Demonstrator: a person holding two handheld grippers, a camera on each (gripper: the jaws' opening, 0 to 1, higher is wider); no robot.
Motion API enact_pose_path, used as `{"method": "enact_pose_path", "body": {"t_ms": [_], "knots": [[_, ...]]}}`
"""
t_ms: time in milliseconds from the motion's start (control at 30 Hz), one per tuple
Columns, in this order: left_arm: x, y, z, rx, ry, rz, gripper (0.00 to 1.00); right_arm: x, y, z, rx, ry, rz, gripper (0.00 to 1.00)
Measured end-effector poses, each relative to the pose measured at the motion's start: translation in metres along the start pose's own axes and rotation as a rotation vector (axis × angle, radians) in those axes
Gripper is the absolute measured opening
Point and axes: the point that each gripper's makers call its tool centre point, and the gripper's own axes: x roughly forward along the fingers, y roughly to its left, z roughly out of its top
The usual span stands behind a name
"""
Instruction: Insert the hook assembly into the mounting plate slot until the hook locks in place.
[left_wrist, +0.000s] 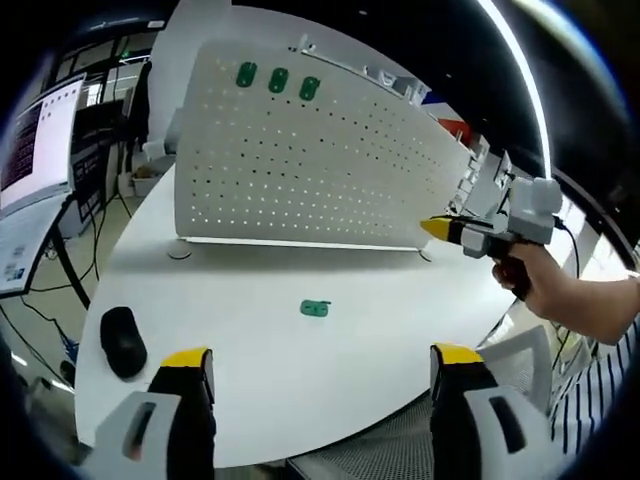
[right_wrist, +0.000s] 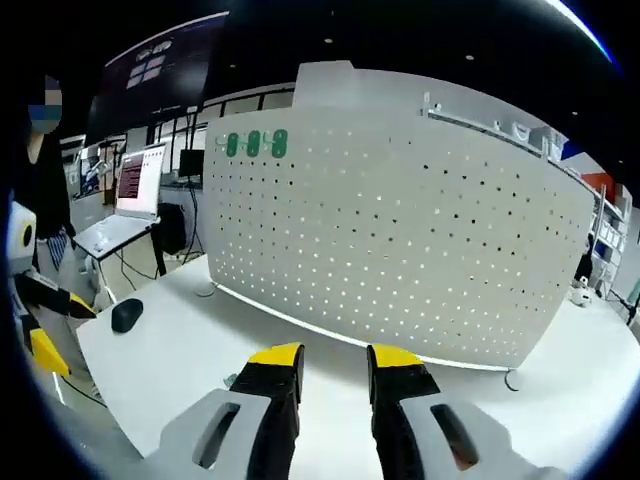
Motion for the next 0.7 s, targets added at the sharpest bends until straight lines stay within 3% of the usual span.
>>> {"method": "enact_pose_path", "body": {"t_ms": [367, 700], "knots": [[-0.012, 0.007, -0.012, -0.024, 0.007, 0.018, 0.91, -0.021, 0.022, -0.047, -0.009, 0.099, 0.073, 0.26], [-0.016, 0.006, -0.020, -0.037, 0.029, 0.014, 0.92, -0.041, 0.026, -0.081, 0.014, 0.186, 0.109, 0.28]]}}
